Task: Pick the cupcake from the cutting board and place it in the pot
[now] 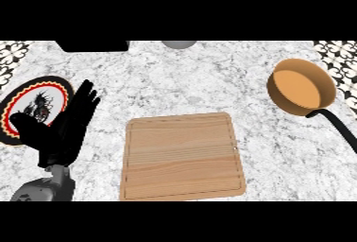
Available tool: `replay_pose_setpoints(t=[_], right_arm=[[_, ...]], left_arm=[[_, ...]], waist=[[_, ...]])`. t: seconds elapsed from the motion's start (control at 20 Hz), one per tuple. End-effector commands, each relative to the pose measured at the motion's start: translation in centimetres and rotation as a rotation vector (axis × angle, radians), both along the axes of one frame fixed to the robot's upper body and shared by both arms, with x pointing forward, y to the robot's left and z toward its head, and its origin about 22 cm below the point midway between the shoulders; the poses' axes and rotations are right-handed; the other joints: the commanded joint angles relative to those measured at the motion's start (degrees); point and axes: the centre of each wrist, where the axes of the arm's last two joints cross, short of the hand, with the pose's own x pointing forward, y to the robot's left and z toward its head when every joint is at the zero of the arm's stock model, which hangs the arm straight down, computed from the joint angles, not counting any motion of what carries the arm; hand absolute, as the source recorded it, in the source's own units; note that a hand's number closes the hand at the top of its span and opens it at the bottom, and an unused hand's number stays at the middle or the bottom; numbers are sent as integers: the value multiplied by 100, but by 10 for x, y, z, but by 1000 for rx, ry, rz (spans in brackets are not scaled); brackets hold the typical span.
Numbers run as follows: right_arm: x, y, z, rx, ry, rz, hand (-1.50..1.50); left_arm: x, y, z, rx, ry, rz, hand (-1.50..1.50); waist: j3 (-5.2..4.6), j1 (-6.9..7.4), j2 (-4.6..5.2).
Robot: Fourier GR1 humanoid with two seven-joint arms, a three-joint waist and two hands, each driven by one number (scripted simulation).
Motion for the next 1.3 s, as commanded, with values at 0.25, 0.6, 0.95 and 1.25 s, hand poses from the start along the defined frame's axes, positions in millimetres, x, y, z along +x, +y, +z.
replay_pose_setpoints(t=[0.25, 0.6, 0.95, 1.25], right_arm=[[48, -17, 17, 103, 55, -137, 150], [86, -46, -10, 151, 103, -149, 150], [117, -43, -65, 284, 215, -106, 150], [134, -57, -91, 525, 174, -112, -150]], left_arm=[[14, 0, 3, 12, -14, -32, 0], [11, -3, -5, -14, 1, -34, 0], [-2, 3, -2, 4, -14, -46, 0], [15, -13, -5, -6, -13, -65, 0]], waist=[[4, 226, 78], [8, 222, 77], [11, 275, 78], [14, 263, 103]])
